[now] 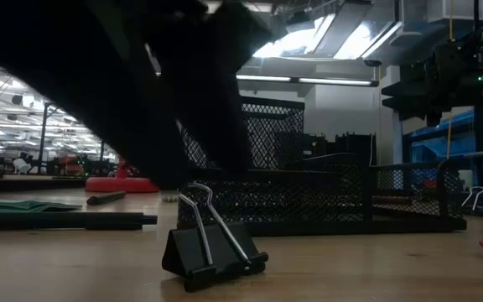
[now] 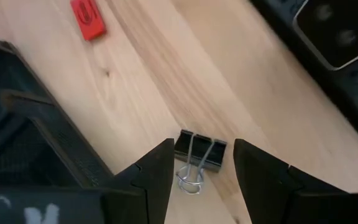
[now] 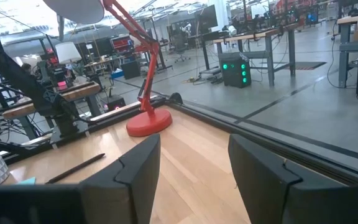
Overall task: Pick and place office supplies into organizer
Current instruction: Put the bottom black binder clip into the black desk organizer
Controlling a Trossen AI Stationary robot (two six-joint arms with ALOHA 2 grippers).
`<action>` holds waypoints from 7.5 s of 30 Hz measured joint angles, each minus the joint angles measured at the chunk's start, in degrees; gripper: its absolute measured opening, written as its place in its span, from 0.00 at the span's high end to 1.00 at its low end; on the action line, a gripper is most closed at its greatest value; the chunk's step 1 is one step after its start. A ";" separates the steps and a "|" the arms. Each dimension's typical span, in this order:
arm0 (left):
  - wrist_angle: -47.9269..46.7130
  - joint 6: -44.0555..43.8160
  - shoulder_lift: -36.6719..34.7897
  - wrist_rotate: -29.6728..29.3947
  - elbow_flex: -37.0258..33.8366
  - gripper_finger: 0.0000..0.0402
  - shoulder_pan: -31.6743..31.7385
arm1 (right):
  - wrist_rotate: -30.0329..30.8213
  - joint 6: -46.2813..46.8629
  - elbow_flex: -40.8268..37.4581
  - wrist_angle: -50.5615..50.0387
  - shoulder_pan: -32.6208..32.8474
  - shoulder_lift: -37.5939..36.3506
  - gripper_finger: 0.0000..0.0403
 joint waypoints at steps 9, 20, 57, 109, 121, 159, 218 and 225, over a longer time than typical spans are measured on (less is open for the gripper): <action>-3.50 -7.44 0.68 -0.47 0.00 0.60 0.91 | 0.00 0.01 -0.01 0.01 0.00 0.00 0.52; -3.73 -9.34 0.68 0.08 0.00 0.62 1.03 | 0.00 -0.03 0.01 0.01 0.00 0.00 0.52; -5.11 -12.95 0.66 1.28 0.00 0.83 1.35 | 0.00 -0.19 -0.01 0.01 0.00 0.00 0.52; 1.32 12.26 4.26 -10.82 -0.07 0.78 -0.40 | 0.02 -0.21 0.00 0.03 0.02 0.00 0.52; 1.27 10.33 4.31 -15.46 -0.11 0.78 -0.89 | 0.02 -0.21 -0.01 0.03 0.02 0.00 0.52; 5.58 22.39 4.24 -22.46 -0.02 0.78 -3.60 | 0.00 -0.23 -0.01 0.02 0.02 0.00 0.52; 5.32 23.38 4.20 -17.91 0.00 0.94 -2.63 | 0.00 -0.41 -0.01 0.02 0.01 0.00 0.52; 5.74 22.42 4.07 -17.41 0.09 0.99 -2.67 | 0.00 -0.41 -0.01 0.01 0.02 0.00 0.52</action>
